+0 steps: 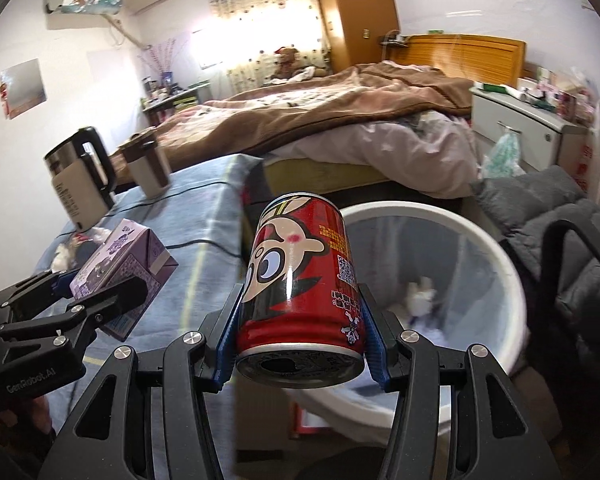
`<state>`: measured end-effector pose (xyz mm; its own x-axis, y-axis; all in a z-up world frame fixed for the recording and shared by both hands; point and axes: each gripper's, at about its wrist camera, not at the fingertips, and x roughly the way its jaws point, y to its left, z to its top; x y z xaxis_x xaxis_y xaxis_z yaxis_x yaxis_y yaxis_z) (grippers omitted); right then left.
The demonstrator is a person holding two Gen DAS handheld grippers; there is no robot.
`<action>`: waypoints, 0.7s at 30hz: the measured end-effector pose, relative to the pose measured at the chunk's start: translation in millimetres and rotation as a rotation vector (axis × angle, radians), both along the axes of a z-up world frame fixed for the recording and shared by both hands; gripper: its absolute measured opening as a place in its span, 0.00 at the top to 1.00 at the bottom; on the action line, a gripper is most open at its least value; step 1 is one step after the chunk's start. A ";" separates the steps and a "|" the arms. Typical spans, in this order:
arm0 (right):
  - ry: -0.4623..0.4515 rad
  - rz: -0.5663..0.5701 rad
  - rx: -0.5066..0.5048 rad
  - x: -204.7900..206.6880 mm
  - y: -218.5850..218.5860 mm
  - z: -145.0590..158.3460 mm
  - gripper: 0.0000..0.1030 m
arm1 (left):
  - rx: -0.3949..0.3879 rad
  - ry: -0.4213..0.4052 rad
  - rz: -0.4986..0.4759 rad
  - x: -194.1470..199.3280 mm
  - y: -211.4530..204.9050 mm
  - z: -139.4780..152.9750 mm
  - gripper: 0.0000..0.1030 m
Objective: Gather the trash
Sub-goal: 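Lift and carry the red can and purple milk box over the bin, then open both tools to drop the can and milk box into the bin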
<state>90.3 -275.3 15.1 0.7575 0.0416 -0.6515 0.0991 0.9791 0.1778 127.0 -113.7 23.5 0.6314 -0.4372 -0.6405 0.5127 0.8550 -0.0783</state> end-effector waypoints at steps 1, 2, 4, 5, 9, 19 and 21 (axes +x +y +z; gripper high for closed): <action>0.005 -0.011 -0.007 -0.6 -4.8 -1.0 0.48 | 0.001 0.004 -0.014 1.1 -8.0 -0.9 0.44; 0.011 -0.025 -0.011 -1.1 -11.8 -2.7 0.48 | -0.004 0.013 -0.029 1.5 -14.3 -1.9 0.44; 0.027 -0.045 -0.008 -0.8 -23.1 -6.4 0.48 | -0.015 0.033 -0.062 3.6 -28.2 -4.4 0.44; 0.033 -0.057 -0.006 -1.3 -29.4 -8.2 0.48 | -0.010 0.033 -0.070 4.7 -36.2 -5.2 0.44; 0.055 -0.089 -0.012 -1.3 -46.8 -14.6 0.48 | 0.010 0.033 -0.106 8.3 -65.7 -9.5 0.44; 0.145 -0.151 -0.042 4.4 -81.6 -36.9 0.48 | 0.018 0.078 -0.137 17.4 -101.6 -25.7 0.43; 0.164 -0.161 -0.047 6.7 -84.3 -41.1 0.48 | 0.030 0.082 -0.137 19.6 -107.4 -28.1 0.43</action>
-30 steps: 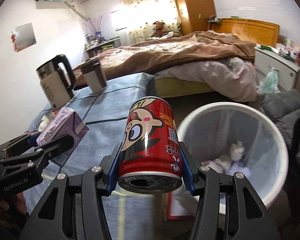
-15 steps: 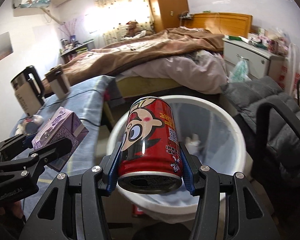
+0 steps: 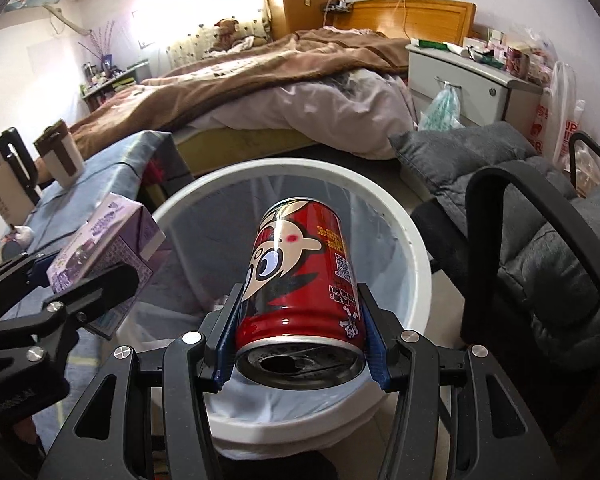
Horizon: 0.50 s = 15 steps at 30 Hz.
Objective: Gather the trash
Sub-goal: 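Open both tools to drop the can and milk box into the bin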
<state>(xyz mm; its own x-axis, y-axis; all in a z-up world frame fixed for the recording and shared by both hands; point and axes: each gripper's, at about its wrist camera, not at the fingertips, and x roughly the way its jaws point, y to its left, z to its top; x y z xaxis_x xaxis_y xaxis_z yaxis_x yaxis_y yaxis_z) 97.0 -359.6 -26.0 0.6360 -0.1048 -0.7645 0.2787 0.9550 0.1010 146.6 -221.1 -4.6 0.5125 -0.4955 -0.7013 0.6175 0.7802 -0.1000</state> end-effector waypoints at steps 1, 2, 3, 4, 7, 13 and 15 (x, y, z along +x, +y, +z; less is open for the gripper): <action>0.016 -0.002 -0.009 1.8 -0.6 -2.5 0.48 | 0.008 -0.007 -0.001 0.0 -1.2 -0.9 0.43; 0.033 0.000 -0.023 3.7 -0.3 -5.3 0.48 | 0.005 -0.007 0.000 0.3 -1.4 -1.5 0.43; 0.039 0.000 -0.033 4.3 0.2 -6.2 0.48 | -0.005 0.002 -0.003 0.8 -0.6 -2.5 0.43; 0.041 -0.006 -0.043 4.0 0.2 -7.5 0.48 | -0.016 0.015 -0.009 1.8 -0.3 -3.4 0.43; 0.032 -0.016 -0.034 1.3 -1.6 -8.1 0.45 | -0.013 0.013 0.013 3.0 3.0 -3.2 0.35; 0.011 -0.034 -0.006 -1.3 -1.7 -3.7 0.40 | -0.034 0.002 0.027 -0.4 16.3 2.9 0.35; 0.002 -0.033 -0.005 -1.6 0.8 -1.7 0.40 | -0.036 -0.007 0.037 -1.6 20.9 5.3 0.35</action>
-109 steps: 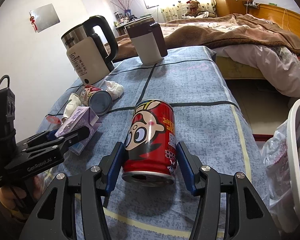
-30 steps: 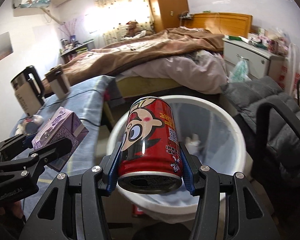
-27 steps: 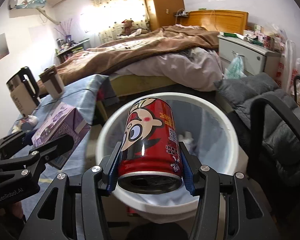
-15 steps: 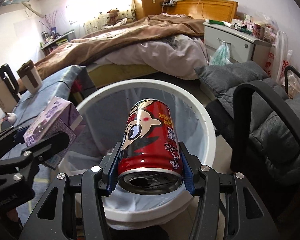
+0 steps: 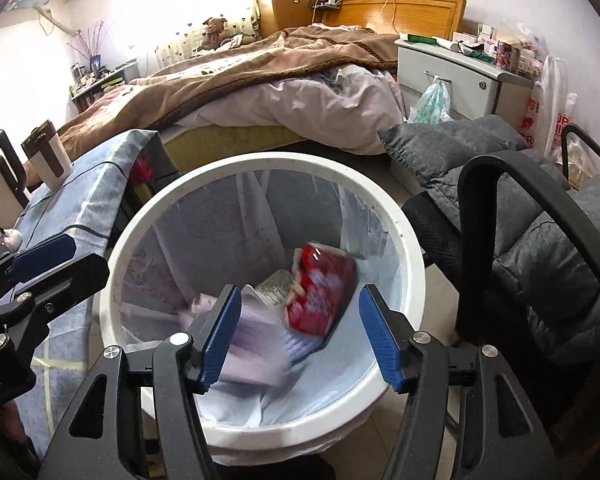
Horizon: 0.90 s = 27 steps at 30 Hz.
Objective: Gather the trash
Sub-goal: 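Open both tools to drop the can and milk box into the bin, then move both open tools back over the table trash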
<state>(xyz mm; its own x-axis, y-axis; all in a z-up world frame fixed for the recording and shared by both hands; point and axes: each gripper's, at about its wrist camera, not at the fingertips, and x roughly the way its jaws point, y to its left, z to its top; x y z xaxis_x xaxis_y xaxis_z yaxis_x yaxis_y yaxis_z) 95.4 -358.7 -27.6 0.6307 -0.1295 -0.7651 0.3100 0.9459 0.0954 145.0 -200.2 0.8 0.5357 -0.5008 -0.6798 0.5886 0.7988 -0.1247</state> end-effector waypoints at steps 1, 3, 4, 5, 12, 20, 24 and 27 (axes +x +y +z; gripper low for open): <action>-0.006 0.002 0.004 -0.8 1.7 1.3 0.40 | -0.002 -0.003 0.003 -1.1 3.4 1.2 0.35; -0.015 0.007 0.009 -1.4 5.1 4.1 0.40 | -0.005 -0.002 0.011 -1.8 9.5 2.7 0.35; -0.020 0.010 0.007 -1.7 7.1 5.6 0.40 | -0.006 -0.005 0.017 -2.4 12.5 3.9 0.35; -0.024 0.012 0.005 -2.3 9.9 7.6 0.40 | -0.009 -0.007 0.025 -3.2 15.7 5.1 0.35; -0.049 0.038 0.006 -4.9 26.5 17.4 0.40 | -0.030 -0.030 0.063 -9.3 40.3 15.4 0.35; -0.090 0.086 0.006 -5.3 52.8 30.9 0.40 | -0.054 -0.061 0.118 -18.0 77.1 26.7 0.35; -0.112 0.118 0.008 -4.3 68.8 36.6 0.40 | -0.027 -0.098 0.166 -24.4 96.2 29.8 0.35; -0.125 0.142 0.012 -2.6 80.9 39.8 0.40 | -0.032 -0.100 0.198 -25.6 113.1 30.9 0.35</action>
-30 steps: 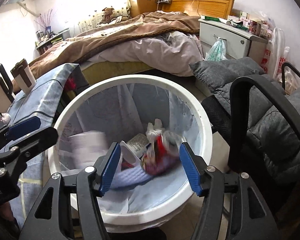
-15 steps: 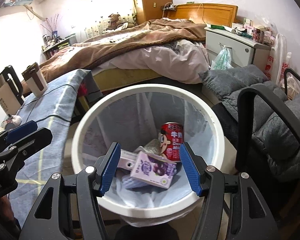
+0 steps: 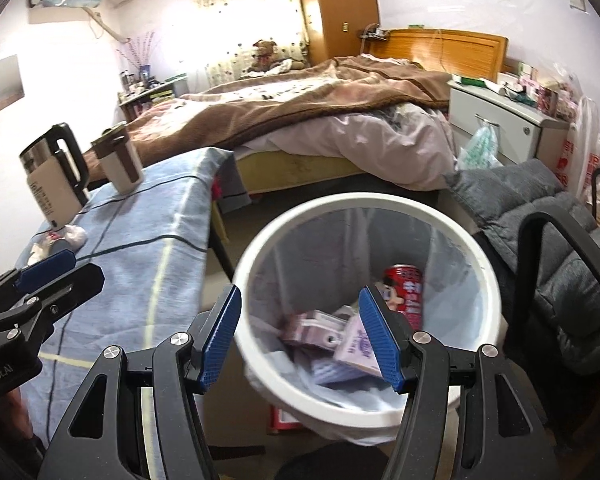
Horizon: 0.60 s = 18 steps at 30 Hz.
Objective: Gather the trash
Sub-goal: 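Move both open tools back over the table trash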
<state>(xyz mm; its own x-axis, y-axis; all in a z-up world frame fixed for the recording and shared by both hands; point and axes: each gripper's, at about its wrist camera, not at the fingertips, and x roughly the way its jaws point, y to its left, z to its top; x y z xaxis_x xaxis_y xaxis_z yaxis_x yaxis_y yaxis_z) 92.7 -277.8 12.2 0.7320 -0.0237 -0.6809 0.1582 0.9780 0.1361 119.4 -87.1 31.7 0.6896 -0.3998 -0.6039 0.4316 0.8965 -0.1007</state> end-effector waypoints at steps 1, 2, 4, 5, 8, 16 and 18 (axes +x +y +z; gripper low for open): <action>-0.003 0.008 0.002 0.6 4.9 0.8 0.40 | -0.001 -0.002 0.009 -0.5 5.4 0.3 0.35; -0.007 0.017 0.003 1.0 10.3 1.7 0.40 | -0.007 -0.001 0.017 -1.1 11.2 0.7 0.35; -0.013 0.033 0.003 1.8 17.9 2.5 0.40 | -0.010 -0.003 0.039 -2.7 22.0 1.0 0.35; -0.018 0.046 0.004 2.4 23.9 3.3 0.40 | -0.012 -0.006 0.049 -3.6 28.6 1.3 0.35; -0.038 0.075 0.014 4.7 37.9 5.9 0.40 | -0.013 -0.012 0.087 -6.2 47.6 2.0 0.35; -0.061 0.194 0.024 16.0 90.7 9.0 0.40 | -0.022 -0.006 0.226 -7.5 111.8 -2.9 0.35; -0.059 0.221 0.021 20.2 103.4 7.7 0.40 | -0.024 -0.001 0.262 -6.6 128.0 -4.8 0.35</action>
